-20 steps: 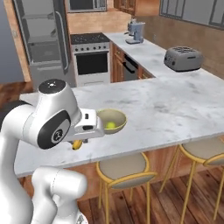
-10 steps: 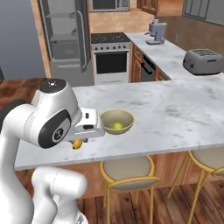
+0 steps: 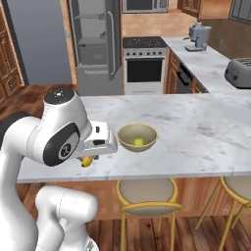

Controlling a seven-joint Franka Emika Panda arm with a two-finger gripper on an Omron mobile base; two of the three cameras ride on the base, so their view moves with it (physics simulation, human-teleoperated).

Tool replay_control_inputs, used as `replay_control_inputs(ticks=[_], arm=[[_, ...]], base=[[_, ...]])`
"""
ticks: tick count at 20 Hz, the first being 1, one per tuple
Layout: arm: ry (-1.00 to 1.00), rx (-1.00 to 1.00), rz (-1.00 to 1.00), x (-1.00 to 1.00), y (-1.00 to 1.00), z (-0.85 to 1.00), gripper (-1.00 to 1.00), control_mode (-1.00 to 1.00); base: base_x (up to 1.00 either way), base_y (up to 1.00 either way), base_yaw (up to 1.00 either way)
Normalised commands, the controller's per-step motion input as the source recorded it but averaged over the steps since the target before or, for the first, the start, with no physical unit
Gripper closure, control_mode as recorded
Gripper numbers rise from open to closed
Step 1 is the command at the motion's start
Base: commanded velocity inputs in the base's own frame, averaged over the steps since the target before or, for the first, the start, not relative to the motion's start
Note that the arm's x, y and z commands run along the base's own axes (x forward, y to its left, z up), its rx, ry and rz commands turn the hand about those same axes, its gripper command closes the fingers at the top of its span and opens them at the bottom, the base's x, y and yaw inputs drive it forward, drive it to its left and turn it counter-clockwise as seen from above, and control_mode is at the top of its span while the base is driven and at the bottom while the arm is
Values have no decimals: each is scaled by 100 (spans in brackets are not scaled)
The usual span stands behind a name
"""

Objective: Retrieve the pear and banana from the fridge and place them into the bowl on the dining table.

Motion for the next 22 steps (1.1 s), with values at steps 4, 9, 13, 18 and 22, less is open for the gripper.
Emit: replay_control_inputs(ticks=[4, 9, 13, 18, 22], arm=[[0, 0, 0, 0, 0, 0, 100, 100], [0, 0, 0, 0, 0, 0, 100, 100], [0, 0, 0, 0, 0, 0, 100, 100], [0, 0, -2, 1, -14, 0, 100, -100], [0, 4, 0, 20, -54, 0, 100, -100]], base=[[36, -100, 24], [21, -47, 17], [0, -2, 2], [-3, 0, 0], [0, 0, 0]])
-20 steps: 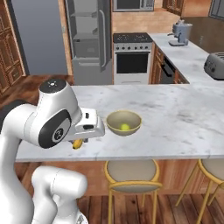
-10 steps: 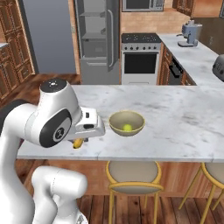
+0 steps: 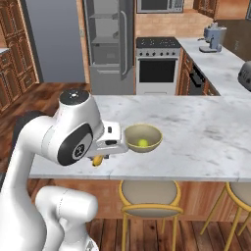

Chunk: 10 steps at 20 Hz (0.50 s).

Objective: Retrieve the pear and banana from the fridge and place them into the bowl on the dining table.

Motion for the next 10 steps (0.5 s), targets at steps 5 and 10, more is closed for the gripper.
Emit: replay_control_inputs(ticks=[5, 10], arm=[[0, 5, 1, 40, -34, 0, 100, -100], [0, 1, 4, 75, -1, 0, 100, -100]], base=[[0, 0, 0], [0, 0, 0]])
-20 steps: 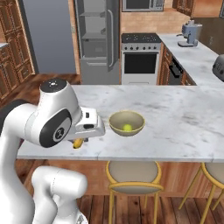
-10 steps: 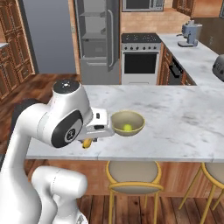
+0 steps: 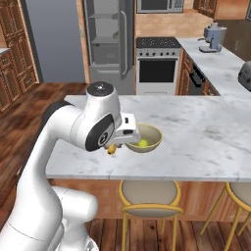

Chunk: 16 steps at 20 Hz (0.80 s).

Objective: Retrieve the pear and banana from the fridge and place them into the bowl on the dining table.

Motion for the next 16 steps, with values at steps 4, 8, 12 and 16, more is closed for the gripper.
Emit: replay_control_inputs(ticks=[4, 8, 12, 16], arm=[[3, 1, 6, 72, 0, 0, 100, -100], [6, 0, 9, 66, 0, 0, 100, -100], [1, 0, 4, 56, 0, -6, 100, -100], [0, 0, 3, 46, 0, -24, 100, -100]], base=[[0, 0, 0], [0, 0, 0], [0, 0, 0], [0, 0, 0]])
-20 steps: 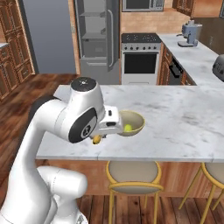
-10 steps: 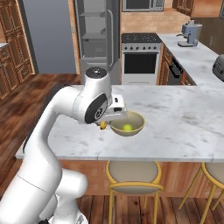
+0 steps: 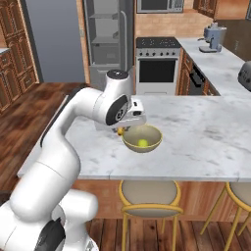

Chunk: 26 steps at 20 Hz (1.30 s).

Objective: Retrieve the pear and banana from the fridge and place them into the bowl on the dining table.

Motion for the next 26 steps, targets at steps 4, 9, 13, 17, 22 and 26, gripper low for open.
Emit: replay_control_inputs(ticks=[4, 9, 13, 17, 22, 26], arm=[[0, 0, 0, 35, -3, -33, 100, -100], [0, 0, 0, 23, -10, -31, 100, -100], [0, 0, 0, 15, -19, -23, 100, -100], [0, 0, 0, 14, -20, -14, 100, -100], [0, 0, 0, 20, -18, -15, 100, -100], [0, 0, 0, 29, -11, -15, 100, -100]], base=[[0, 0, 0], [0, 0, 0], [0, 0, 0], [0, 0, 0], [0, 0, 0], [0, 0, 0]])
